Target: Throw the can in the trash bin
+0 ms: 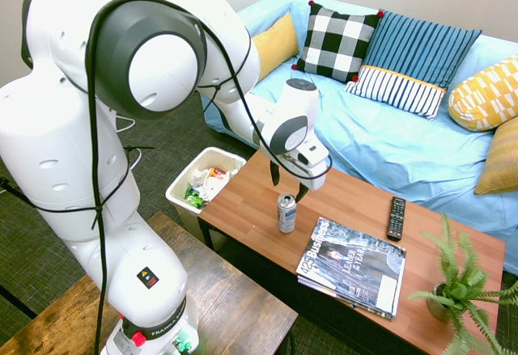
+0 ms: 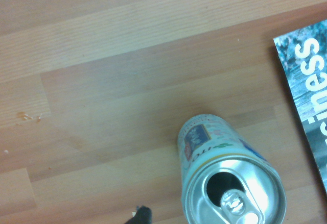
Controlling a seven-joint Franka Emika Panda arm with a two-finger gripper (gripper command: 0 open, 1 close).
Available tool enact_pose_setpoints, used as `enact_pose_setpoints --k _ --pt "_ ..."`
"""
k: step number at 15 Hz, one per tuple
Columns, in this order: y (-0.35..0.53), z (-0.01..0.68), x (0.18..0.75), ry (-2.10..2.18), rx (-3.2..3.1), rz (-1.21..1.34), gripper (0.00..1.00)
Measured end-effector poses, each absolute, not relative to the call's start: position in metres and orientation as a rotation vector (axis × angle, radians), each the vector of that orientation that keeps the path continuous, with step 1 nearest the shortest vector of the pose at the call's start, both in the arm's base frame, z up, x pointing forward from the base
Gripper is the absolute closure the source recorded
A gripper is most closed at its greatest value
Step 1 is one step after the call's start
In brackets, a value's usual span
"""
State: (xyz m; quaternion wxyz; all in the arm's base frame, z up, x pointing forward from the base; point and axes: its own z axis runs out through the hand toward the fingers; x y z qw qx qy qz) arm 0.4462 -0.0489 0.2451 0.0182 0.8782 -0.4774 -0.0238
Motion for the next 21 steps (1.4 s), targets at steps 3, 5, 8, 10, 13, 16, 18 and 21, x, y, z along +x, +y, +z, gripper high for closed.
enact_pose_setpoints --k 3,5,8,10,13,16,18,21 --pt "-0.056 0.234 0.447 -1.512 2.716 -0.085 0.00" --pt "-0.059 0.226 0.457 -1.516 2.715 -0.094 0.00" --pt "-0.059 0.210 0.472 -1.516 2.708 -0.121 0.00" --pt "-0.057 0.195 0.477 -1.504 2.701 -0.151 0.00" --pt "-0.052 0.181 0.477 -1.495 2.693 -0.186 0.00" --pt "-0.048 0.176 0.476 -1.496 2.695 -0.207 1.00" --pt "-0.048 0.172 0.476 -1.489 2.700 -0.219 1.00" --pt "-0.046 0.172 0.477 -1.488 2.704 -0.222 1.00"
